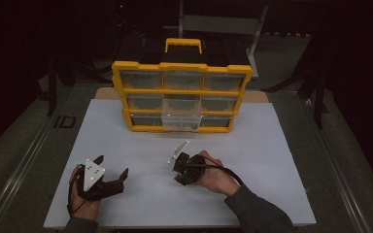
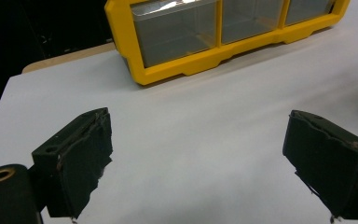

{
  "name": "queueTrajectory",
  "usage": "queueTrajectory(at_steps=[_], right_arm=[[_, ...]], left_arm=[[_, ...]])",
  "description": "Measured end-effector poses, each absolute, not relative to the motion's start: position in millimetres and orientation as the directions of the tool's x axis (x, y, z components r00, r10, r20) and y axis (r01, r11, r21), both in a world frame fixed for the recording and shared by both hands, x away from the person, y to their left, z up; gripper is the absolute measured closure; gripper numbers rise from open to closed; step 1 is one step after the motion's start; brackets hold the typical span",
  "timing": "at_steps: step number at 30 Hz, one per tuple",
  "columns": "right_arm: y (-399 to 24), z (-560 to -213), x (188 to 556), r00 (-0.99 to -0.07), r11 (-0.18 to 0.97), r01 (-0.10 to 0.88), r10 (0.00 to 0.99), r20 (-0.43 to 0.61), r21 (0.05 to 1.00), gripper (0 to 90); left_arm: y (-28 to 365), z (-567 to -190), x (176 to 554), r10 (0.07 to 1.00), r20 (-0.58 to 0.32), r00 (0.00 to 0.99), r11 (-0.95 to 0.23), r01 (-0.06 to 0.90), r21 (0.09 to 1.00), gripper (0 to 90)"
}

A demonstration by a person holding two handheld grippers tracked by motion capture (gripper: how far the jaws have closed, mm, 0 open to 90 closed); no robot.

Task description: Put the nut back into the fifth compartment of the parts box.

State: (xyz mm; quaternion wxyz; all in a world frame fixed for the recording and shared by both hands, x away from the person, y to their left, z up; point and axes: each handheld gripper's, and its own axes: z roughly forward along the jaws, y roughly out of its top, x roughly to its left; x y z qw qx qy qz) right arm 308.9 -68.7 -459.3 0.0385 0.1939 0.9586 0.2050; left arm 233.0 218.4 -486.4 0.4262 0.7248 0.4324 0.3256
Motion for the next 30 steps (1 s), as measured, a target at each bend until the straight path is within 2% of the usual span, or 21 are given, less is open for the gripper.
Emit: queueTrajectory(at_steps=[30], right_arm=[[-69.8, -427.8, 318.8, -0.918, 0.834, 0.352, 0.396, -0.017, 0.424, 70.3]], left_arm=[[218.3, -486.5, 233.2, 0.905, 0.102, 0.414, -0.261, 0.35, 0.9, 7.5]])
